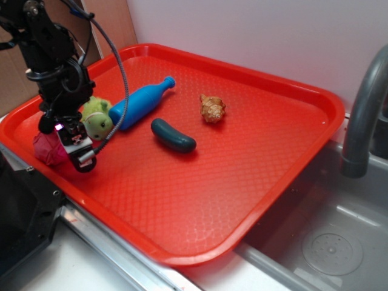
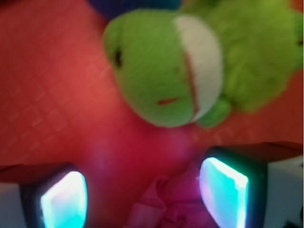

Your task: Grab the red paper.

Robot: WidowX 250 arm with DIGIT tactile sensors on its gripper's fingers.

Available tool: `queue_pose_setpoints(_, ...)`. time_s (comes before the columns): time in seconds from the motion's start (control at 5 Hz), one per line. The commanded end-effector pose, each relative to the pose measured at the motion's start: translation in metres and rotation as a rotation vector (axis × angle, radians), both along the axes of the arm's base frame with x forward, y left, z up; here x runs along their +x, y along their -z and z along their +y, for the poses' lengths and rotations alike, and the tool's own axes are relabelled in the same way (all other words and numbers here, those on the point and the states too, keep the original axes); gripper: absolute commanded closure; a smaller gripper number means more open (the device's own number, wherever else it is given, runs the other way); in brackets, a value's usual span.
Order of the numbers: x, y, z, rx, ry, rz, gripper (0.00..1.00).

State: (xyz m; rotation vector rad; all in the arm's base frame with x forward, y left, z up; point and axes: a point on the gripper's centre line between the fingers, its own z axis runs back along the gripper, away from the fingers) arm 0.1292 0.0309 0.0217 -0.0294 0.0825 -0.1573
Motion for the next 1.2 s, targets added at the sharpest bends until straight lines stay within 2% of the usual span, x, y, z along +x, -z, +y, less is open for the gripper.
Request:
queue_pose_setpoints(0.0,-0.001,-0.030,0.004,0.061,0.018,-0.021,0.00)
queue_pose_setpoints(0.2,0.010,-0.067,0.007,0.081,-0.002,-0.038,0.00)
queue_pose_setpoints(0.4,0.000,-0.095,0.007,0.124,-0.029,-0.009,0.00)
queue_pose_setpoints(0.8,-0.035,-0.045,0.018,0.117,-0.036,0.154,0.00)
queue_pose_setpoints(1.0,-0.035,-0.029,0.025,0.095,-0.039,0.132,0.00)
